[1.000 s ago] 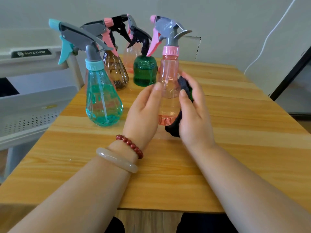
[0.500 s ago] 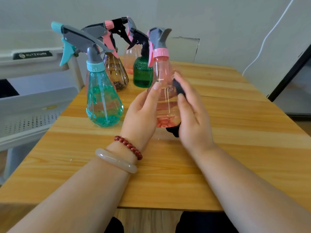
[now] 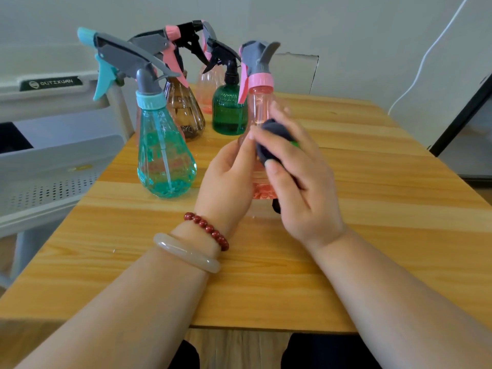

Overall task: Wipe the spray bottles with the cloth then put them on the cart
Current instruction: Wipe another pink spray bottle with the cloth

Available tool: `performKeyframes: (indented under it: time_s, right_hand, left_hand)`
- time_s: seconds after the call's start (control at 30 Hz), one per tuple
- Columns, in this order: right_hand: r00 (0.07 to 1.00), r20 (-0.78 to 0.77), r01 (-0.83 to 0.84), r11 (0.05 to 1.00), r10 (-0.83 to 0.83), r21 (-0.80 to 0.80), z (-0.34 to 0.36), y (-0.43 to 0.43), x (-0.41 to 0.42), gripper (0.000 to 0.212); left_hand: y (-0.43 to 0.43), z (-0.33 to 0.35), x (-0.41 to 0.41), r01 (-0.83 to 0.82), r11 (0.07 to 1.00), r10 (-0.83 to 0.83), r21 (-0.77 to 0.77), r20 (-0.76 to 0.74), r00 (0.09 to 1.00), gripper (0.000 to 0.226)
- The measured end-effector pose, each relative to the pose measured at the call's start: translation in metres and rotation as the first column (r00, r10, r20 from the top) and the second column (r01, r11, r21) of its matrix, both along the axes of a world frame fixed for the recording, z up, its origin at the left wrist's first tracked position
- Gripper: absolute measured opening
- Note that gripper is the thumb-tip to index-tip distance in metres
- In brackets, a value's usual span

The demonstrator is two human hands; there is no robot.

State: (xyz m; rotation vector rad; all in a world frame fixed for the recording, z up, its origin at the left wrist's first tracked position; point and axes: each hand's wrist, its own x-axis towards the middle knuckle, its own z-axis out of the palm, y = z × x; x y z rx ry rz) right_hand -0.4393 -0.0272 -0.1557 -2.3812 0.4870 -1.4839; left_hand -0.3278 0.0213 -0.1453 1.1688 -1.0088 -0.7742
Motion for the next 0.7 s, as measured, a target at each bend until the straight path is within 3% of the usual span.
performKeyframes:
  time_s: [0.07,0.13,0.2,0.27,0.33,0.37,0.43,0.5,0.57,0.63,0.7]
  right_hand:
    - [0.999,0.033,-0.005,0.998,0.003,0.055,-0.001,-0.002,0.005,0.035]
    - [0.985,0.172,-0.073,0.929,0.010,0.363,0.000,-0.006,0.006,0.036]
    - [0.976,0.218,-0.094,0.856,-0.023,0.508,-0.001,-0.006,0.005,0.041]
    - [0.990,0.133,-0.002,0.932,-0.050,0.363,0.001,0.000,0.003,0.039]
    - [0.999,0.041,0.025,0.996,-0.028,0.085,-0.003,0.003,0.002,0.037]
    - [0.999,0.034,-0.001,0.998,-0.001,0.068,-0.002,0.002,0.004,0.037]
    - [0.994,0.107,-0.038,0.981,0.017,0.191,-0.002,-0.001,0.006,0.038]
    - [0.968,0.251,-0.146,0.853,0.019,0.500,0.000,-0.004,0.007,0.040]
    - [0.948,0.318,-0.215,0.755,0.009,0.620,0.000,-0.007,0.005,0.044]
    - [0.958,0.284,-0.180,0.841,0.033,0.510,-0.001,-0.003,0.001,0.041]
    - [0.987,0.148,-0.094,0.971,0.062,0.220,-0.001,0.001,-0.001,0.038]
  left_hand:
    - [0.001,-0.001,0.001,0.014,1.000,-0.014,-0.006,-0.006,1.000,0.033]
    - [0.002,-0.001,0.001,0.052,0.999,-0.053,-0.013,-0.056,0.997,0.039]
    - [0.002,0.000,0.001,0.070,0.998,-0.070,-0.010,-0.069,0.995,0.044]
    - [0.002,0.001,0.000,0.059,0.998,-0.059,-0.003,-0.058,0.997,0.042]
    - [0.002,0.002,0.001,0.042,0.999,-0.042,0.011,-0.034,0.999,0.039]
    - [0.003,0.002,0.002,0.038,0.999,-0.037,0.014,-0.027,0.999,0.038]
    - [0.005,0.002,0.002,0.061,0.998,-0.060,0.017,-0.070,0.996,0.041]
    - [0.004,0.001,0.002,0.094,0.996,-0.092,0.011,-0.135,0.987,0.047]
    - [0.004,0.002,0.002,0.117,0.993,-0.114,0.010,-0.150,0.982,0.045]
    - [0.002,0.000,0.001,0.112,0.994,-0.109,0.012,-0.142,0.984,0.042]
    - [0.000,0.001,0.001,0.058,0.998,-0.055,0.037,-0.071,0.996,0.040]
